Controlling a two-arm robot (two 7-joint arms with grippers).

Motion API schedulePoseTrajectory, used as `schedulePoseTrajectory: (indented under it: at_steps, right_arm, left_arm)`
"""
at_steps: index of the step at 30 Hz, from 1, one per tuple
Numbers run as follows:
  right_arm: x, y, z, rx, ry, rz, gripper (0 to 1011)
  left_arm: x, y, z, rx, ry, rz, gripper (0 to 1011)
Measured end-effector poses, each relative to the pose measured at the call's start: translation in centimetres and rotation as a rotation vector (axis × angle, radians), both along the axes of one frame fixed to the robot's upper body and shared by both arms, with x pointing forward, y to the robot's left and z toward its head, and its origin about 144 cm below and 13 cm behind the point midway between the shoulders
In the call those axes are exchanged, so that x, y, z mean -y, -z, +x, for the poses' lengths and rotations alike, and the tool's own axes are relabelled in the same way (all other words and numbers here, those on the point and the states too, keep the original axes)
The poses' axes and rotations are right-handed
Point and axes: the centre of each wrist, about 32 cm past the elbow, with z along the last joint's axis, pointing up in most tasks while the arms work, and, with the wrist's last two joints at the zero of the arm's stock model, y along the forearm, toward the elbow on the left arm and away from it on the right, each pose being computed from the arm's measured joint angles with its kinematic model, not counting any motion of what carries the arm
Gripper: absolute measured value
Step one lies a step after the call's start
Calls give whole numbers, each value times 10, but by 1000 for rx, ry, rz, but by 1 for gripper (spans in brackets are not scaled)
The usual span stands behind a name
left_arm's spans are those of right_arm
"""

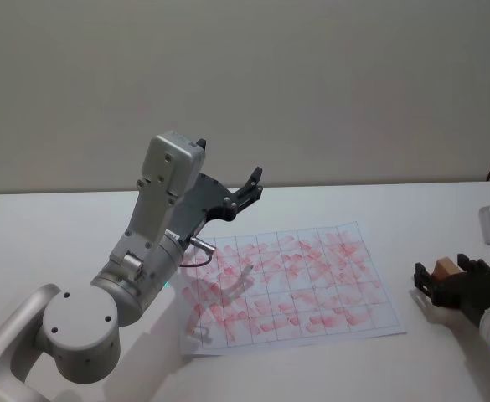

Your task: Use the one hand to pick up the stamp and affix it onto the A4 paper.

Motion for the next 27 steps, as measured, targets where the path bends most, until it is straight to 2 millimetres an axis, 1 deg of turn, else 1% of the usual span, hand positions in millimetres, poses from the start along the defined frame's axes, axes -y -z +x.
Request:
schedulePoseTrajectory:
  at_steps: [1, 3, 5, 7, 10, 11, 12, 14, 16, 17, 19, 27]
  right_arm:
    - [0, 0, 0, 0, 0, 0, 743]
    - [0, 0, 1, -1, -2, 0, 705]
    - [0, 0, 1, -2, -3, 1, 623]
    - [-1, 0, 2, -3, -5, 1, 590]
    - [-1, 0, 2, -4, -6, 1, 466]
    - [-1, 0, 3, -4, -7, 1, 466]
    - [-1, 0, 3, -4, -7, 1, 407]
    - [-1, 0, 3, -4, -7, 1, 363]
    - [-1, 0, 3, -5, -8, 1, 267]
    - [-1, 0, 3, -5, -9, 1, 267]
    - [-1, 0, 3, -5, -9, 1, 220]
    - [-1, 0, 4, -1, -13, -2, 221]
  left_arm:
    - [0, 0, 0, 0, 0, 0, 1001]
    - [0, 0, 0, 0, 0, 0, 1001]
    - [0, 0, 0, 0, 0, 0, 1001]
    - [0, 0, 0, 0, 0, 0, 1001]
    - [0, 0, 0, 0, 0, 0, 1001]
    - [0, 0, 0, 0, 0, 0, 1001]
    - [0, 0, 0, 0, 0, 0, 1001]
    - [0, 0, 0, 0, 0, 0, 1001]
    - [0, 0, 0, 0, 0, 0, 1001]
    - [0, 0, 0, 0, 0, 0, 1001]
    - [0, 0, 0, 0, 0, 0, 1001]
    - [0, 0, 0, 0, 0, 0, 1001]
